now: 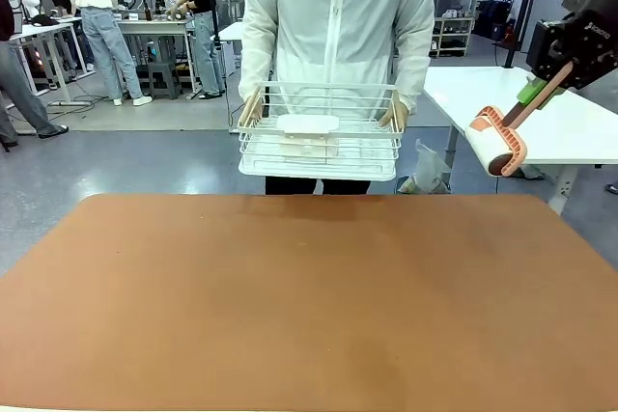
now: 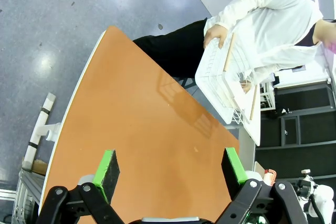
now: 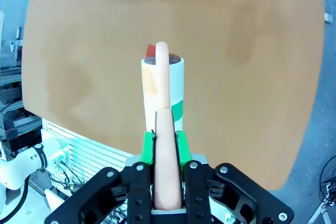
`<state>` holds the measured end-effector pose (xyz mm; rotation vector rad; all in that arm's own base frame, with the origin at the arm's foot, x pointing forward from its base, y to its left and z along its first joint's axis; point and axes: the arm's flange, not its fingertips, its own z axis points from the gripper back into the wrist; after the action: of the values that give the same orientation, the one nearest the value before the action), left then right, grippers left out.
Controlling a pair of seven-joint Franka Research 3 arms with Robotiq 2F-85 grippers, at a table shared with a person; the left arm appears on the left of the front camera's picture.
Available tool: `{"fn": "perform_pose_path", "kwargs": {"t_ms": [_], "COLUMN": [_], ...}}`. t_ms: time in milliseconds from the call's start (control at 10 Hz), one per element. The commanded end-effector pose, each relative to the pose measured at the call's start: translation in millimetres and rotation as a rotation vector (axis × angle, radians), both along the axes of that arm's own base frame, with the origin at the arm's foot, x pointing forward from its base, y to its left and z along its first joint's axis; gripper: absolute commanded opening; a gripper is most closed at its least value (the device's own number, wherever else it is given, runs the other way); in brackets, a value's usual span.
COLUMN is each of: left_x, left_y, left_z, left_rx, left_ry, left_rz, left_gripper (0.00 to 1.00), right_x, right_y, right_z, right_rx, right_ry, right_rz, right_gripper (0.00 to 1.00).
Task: Clean the table.
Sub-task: Clean the table with the Lint Roller when the human lifts the Dish drying rack, then place the Lint Roller down when the Dish drying rack is positioned in the middle of the table.
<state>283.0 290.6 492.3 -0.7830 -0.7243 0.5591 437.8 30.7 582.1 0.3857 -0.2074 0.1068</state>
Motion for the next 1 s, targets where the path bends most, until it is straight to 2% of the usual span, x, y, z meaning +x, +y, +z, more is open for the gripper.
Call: {"fn": "perform_pose_path", "kwargs": {"t_ms": [0,900], "left_x": [-0.1,-0.1], "left_y": [3.6,3.6], "left_z": [-1.0,-1.0], "left_rx": [-0.004,-0.004], "left_ry": [-0.032,-0.032], "left_rz": [-0.015,-0.015], "left_gripper": [1.0,1.0], "right_x": [0.7,0.7], "right_y": [2.4,2.4], "right_z": [6.9,6.9], "right_rx": [-0.016,-0.016], "right_ry": [0.015,0.015], "right_rz": [-0.021,-0.021], "right_gripper": [0.21,0.21]}}
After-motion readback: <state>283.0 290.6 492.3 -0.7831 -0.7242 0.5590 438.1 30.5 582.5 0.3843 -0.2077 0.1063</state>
